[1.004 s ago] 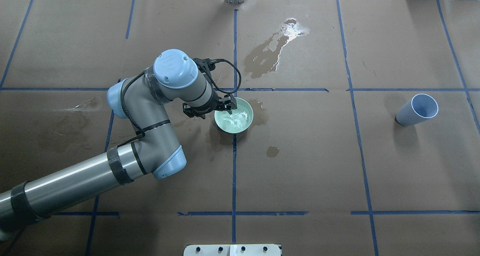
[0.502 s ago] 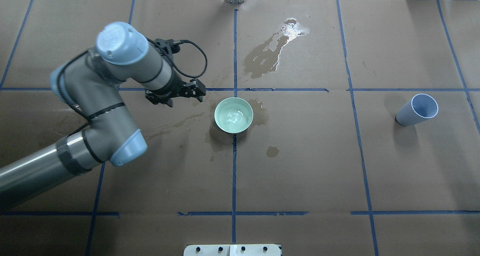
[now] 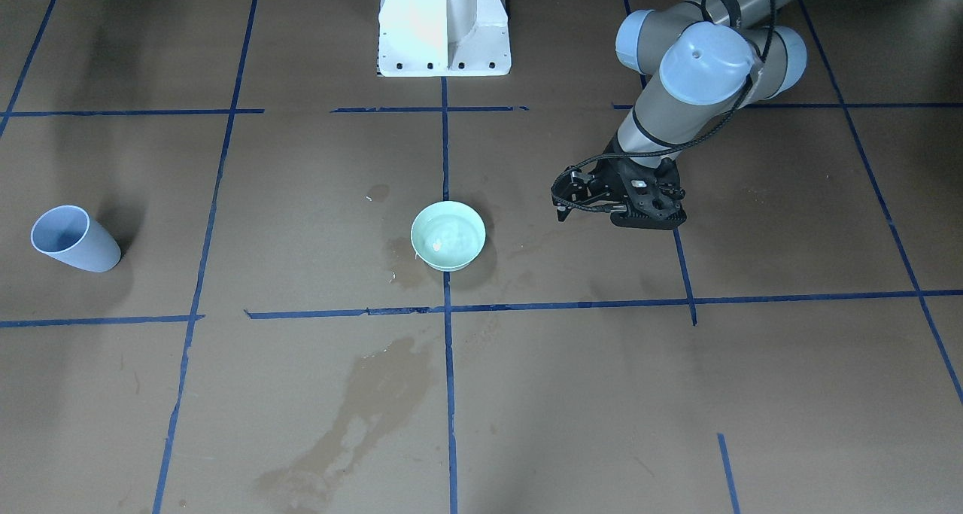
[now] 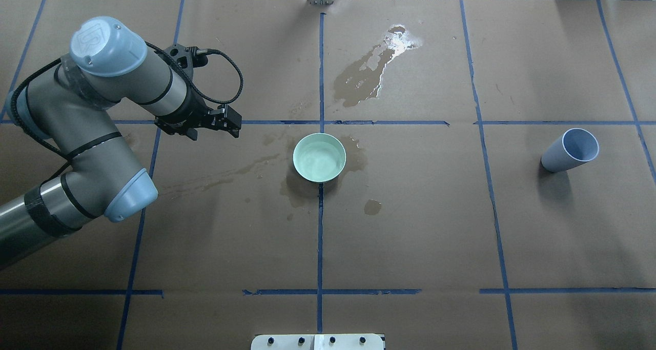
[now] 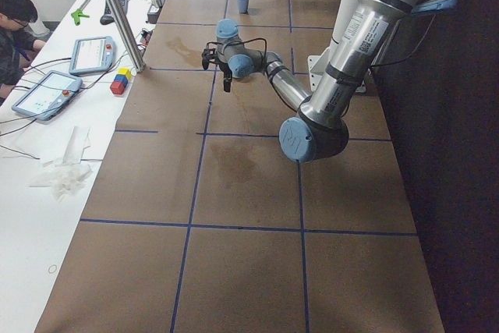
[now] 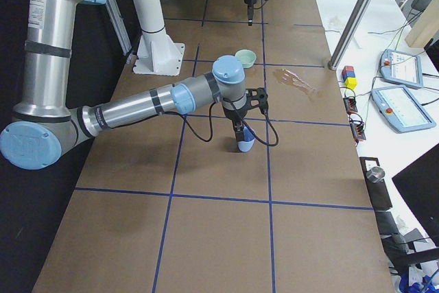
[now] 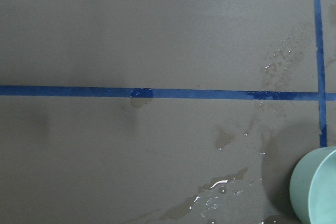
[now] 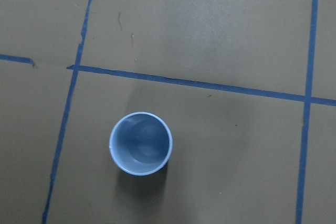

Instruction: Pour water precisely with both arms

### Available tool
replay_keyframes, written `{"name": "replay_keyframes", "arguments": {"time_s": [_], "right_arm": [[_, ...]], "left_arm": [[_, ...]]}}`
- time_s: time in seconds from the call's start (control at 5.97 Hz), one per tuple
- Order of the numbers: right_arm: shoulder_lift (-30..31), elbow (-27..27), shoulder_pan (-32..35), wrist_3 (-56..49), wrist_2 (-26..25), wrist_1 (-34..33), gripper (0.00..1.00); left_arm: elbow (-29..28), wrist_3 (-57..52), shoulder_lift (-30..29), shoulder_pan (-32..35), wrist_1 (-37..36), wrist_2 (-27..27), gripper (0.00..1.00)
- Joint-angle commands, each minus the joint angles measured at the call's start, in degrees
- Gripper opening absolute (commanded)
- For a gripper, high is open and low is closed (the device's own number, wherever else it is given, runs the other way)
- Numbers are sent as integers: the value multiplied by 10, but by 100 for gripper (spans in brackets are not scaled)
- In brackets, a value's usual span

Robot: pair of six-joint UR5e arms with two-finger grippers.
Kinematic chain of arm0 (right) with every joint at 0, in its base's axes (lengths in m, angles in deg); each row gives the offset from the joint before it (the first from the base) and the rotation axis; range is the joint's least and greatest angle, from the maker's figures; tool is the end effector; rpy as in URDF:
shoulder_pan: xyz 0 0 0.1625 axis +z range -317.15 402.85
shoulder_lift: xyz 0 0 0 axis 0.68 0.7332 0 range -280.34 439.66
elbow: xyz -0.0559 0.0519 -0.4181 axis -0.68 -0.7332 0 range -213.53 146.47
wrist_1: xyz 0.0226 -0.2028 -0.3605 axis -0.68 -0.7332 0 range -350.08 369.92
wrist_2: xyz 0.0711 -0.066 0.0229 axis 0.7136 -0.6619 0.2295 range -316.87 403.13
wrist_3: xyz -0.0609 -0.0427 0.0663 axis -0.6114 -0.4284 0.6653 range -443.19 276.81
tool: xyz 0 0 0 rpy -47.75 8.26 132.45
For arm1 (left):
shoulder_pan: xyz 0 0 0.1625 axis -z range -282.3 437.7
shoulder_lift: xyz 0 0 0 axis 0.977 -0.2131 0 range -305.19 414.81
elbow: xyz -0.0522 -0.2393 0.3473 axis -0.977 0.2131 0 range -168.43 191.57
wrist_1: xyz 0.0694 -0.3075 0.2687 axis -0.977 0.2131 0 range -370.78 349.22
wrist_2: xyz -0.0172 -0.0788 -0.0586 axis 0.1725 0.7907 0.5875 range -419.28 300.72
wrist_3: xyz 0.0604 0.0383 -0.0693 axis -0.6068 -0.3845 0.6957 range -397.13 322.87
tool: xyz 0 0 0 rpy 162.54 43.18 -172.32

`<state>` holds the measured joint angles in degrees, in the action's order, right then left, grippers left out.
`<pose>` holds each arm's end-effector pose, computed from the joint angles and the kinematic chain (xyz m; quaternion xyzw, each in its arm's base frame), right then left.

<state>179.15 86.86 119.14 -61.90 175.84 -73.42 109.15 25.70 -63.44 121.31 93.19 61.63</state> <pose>-0.0353 -0.4222 0.4605 0.1053 -0.4040 -0.0267 0.9083 0.4130 -0.5069 0.2863 0.0380 0.4708 -0.0140 0.8813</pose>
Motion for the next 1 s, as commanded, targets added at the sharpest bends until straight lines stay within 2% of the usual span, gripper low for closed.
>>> {"name": "replay_keyframes", "arguments": {"time_s": [0.0,0.5,0.84], "right_arm": [[8,46,-85,120,-65,55,100],[121,33,-246,259,-261,298,100],[131,-69,-371,355,-431,472,100]], "left_arm": [[0,-2,10,-1,4,0,100],[-3,3,9,-3,4,-1,100],[-3,4,9,-3,4,-1,100]]}}
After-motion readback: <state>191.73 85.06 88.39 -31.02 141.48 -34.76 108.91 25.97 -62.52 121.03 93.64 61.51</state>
